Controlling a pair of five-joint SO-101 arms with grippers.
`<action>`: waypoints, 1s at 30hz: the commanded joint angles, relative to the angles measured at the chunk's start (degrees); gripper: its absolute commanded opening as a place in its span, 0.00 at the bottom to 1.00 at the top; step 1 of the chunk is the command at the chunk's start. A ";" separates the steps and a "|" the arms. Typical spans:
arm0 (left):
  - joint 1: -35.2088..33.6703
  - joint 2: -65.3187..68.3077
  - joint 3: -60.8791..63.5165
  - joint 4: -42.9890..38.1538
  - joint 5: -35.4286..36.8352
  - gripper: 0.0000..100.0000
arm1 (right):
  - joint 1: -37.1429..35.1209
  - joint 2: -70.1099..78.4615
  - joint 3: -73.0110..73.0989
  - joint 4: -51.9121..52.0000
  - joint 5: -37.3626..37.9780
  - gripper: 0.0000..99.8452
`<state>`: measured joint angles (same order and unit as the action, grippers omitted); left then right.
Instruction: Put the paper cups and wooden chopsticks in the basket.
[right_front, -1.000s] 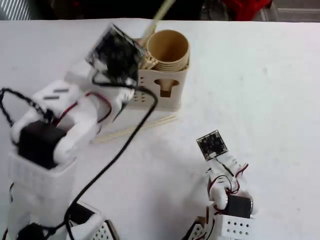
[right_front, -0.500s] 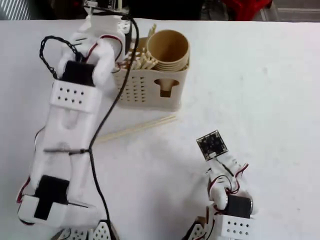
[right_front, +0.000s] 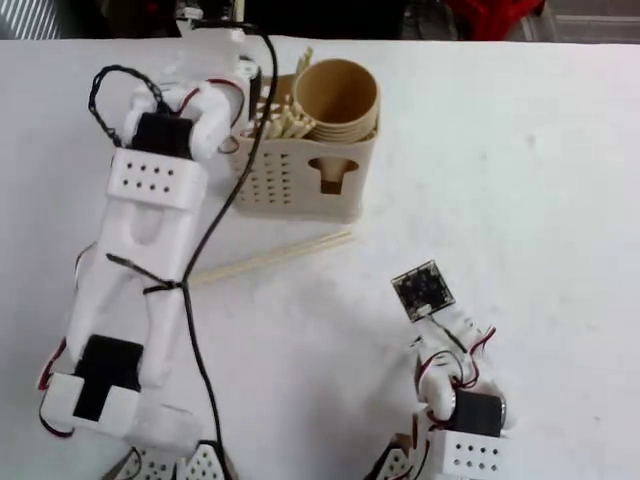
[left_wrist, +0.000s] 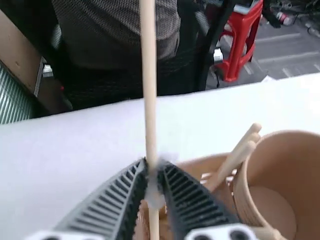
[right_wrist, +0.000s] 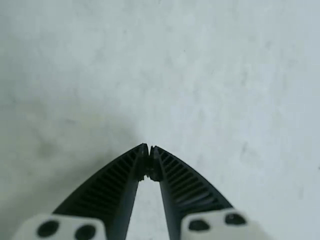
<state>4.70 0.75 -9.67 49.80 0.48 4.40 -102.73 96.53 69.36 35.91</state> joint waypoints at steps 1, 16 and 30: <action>-0.48 -3.12 -5.63 7.47 0.26 0.15 | -0.22 -0.31 0.35 0.04 -0.18 0.02; -0.84 -23.60 -11.34 43.78 -17.32 0.15 | -0.31 -0.31 0.35 0.04 -0.18 0.02; 1.19 -22.37 41.85 17.49 -38.42 0.16 | -0.04 -0.31 0.35 0.04 -0.18 0.02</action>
<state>4.97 -21.41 21.54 79.16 -34.77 4.40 -102.73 96.53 69.36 35.91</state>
